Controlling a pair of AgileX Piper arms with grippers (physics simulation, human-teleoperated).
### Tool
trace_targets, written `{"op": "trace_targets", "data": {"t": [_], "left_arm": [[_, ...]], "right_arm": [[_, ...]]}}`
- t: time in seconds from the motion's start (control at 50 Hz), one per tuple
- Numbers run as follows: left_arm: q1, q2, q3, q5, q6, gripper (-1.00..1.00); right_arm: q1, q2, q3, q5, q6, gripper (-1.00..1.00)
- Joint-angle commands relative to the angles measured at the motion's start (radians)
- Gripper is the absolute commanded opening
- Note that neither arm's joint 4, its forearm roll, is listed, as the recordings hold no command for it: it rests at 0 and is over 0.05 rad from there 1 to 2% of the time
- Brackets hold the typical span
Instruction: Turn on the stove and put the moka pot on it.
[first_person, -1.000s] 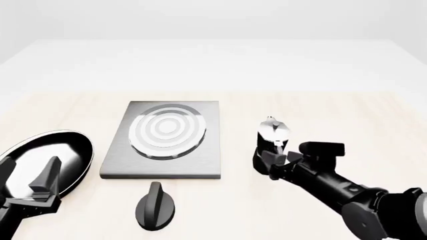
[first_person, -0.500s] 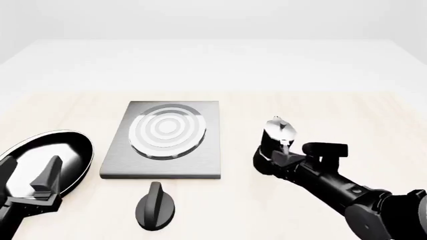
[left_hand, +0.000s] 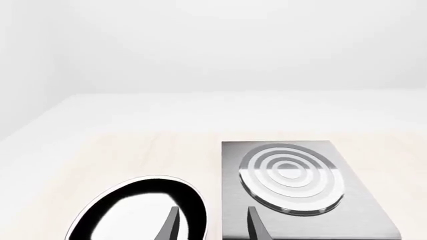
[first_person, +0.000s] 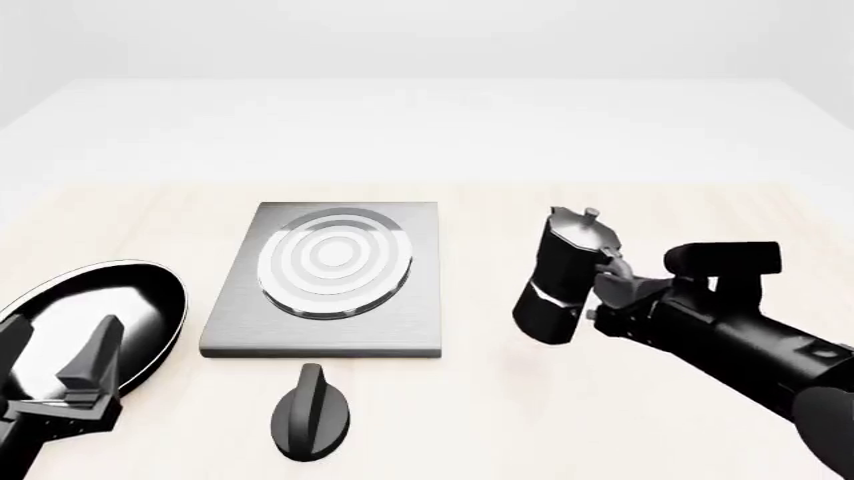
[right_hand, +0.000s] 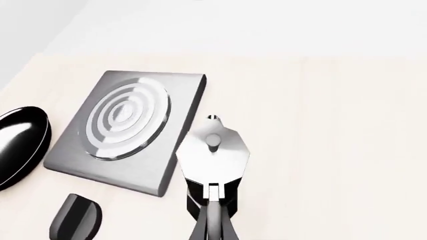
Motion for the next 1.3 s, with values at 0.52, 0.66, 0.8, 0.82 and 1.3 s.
{"op": "trace_targets", "data": {"t": [0.52, 0.66, 0.8, 0.82, 1.3], "left_arm": [[0.001, -0.039, 0.000, 0.028, -0.012, 1.00], [0.004, -0.061, 0.000, 0.044, -0.015, 1.00], [0.008, -0.070, 0.001, 0.050, -0.015, 1.00], [0.007, -0.068, 0.001, 0.048, -0.015, 1.00], [0.013, -0.055, 0.001, 0.039, -0.013, 1.00]], "right_arm": [[0.161, 0.000, -0.383, 0.414, -0.167, -1.00], [0.187, 0.055, -0.428, 0.399, -0.195, -1.00], [0.201, 0.095, -0.471, 0.383, -0.206, -1.00], [0.207, 0.106, -0.483, 0.380, -0.210, -1.00], [0.254, 0.247, -0.606, 0.268, -0.257, -1.00]]}}
